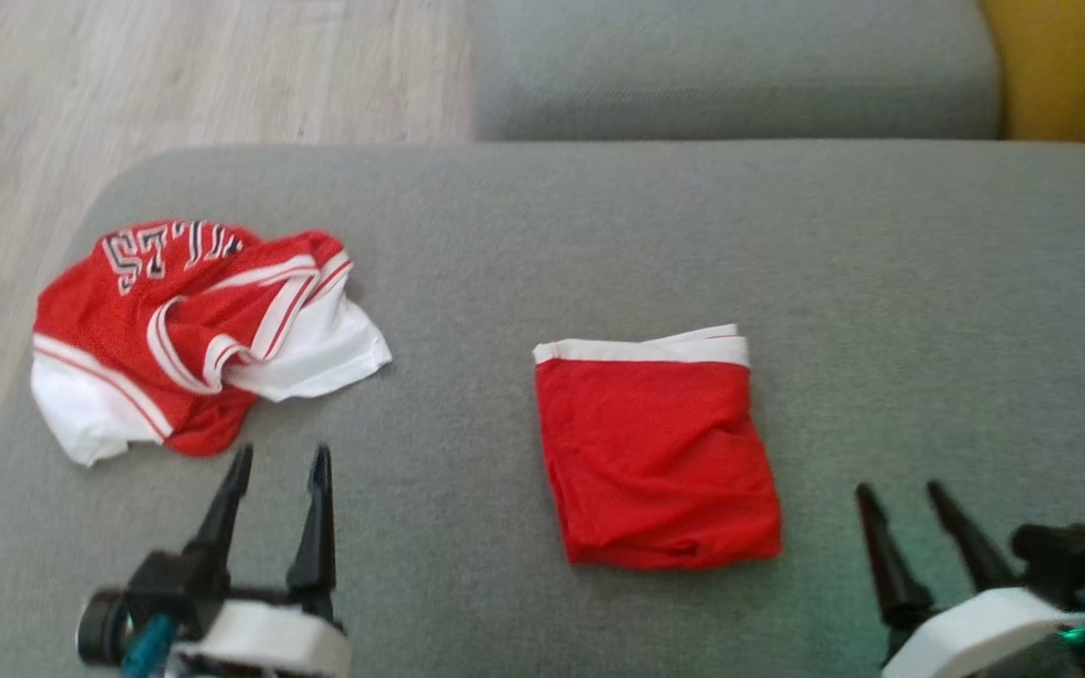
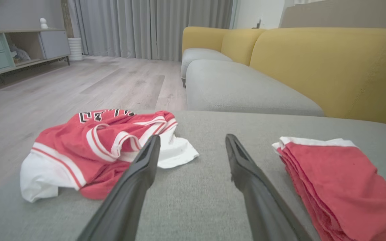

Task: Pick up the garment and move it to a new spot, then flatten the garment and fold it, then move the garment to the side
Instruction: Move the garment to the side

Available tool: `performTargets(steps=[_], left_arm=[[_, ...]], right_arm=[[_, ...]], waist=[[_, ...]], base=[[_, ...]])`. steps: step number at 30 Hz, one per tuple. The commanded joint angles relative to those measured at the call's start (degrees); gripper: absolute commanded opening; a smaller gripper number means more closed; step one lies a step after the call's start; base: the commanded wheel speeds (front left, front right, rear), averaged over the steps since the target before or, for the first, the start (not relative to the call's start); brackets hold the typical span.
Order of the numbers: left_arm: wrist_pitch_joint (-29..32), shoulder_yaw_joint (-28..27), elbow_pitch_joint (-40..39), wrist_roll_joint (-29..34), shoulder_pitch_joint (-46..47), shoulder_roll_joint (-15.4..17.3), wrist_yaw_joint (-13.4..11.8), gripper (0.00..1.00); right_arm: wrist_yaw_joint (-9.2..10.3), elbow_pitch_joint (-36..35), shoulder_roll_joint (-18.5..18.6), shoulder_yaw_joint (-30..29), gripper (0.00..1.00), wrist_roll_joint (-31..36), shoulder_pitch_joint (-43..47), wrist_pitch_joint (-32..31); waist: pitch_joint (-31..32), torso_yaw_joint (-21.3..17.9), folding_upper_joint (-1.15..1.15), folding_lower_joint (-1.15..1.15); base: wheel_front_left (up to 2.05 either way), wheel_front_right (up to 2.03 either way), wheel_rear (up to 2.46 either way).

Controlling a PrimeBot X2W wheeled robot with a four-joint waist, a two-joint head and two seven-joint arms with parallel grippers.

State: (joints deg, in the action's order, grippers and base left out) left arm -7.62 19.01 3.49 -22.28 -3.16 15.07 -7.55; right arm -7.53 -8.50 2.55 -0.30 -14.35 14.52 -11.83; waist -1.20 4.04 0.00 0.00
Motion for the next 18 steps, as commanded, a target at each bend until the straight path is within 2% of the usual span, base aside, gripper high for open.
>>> performTargets(steps=[1,10,16,18], left_arm=[[-0.8,-1.6,-2.0,0.1,4.6,0.7,0.1,1.0],[-3.2,0.4,-0.6,0.9,10.9,-1.1,2.0,1.0],[-4.9,1.5,1.6,0.8,12.8,-2.7,2.8,1.0],[-5.3,1.6,2.4,0.8,13.0,-3.0,3.0,1.0]], right_arm=[[0.04,-0.5,1.1,1.9,1.0,-0.7,-3.5,-0.4],[0.04,16.8,3.4,6.6,1.0,-4.5,-14.8,0.0],[0.04,26.5,3.8,7.0,1.0,-6.7,-19.8,-4.3],[0.04,29.2,3.9,7.4,1.0,-6.9,-20.3,-7.6]], waist=[[-1.4,1.4,0.0,0.0],[-6.6,6.9,0.0,0.0],[-7.5,9.4,0.0,0.0],[-7.4,9.8,0.0,0.0]], base=[[0.0,0.0,0.0],[0.0,0.0,0.0],[0.0,0.0,0.0],[0.0,0.0,0.0]])
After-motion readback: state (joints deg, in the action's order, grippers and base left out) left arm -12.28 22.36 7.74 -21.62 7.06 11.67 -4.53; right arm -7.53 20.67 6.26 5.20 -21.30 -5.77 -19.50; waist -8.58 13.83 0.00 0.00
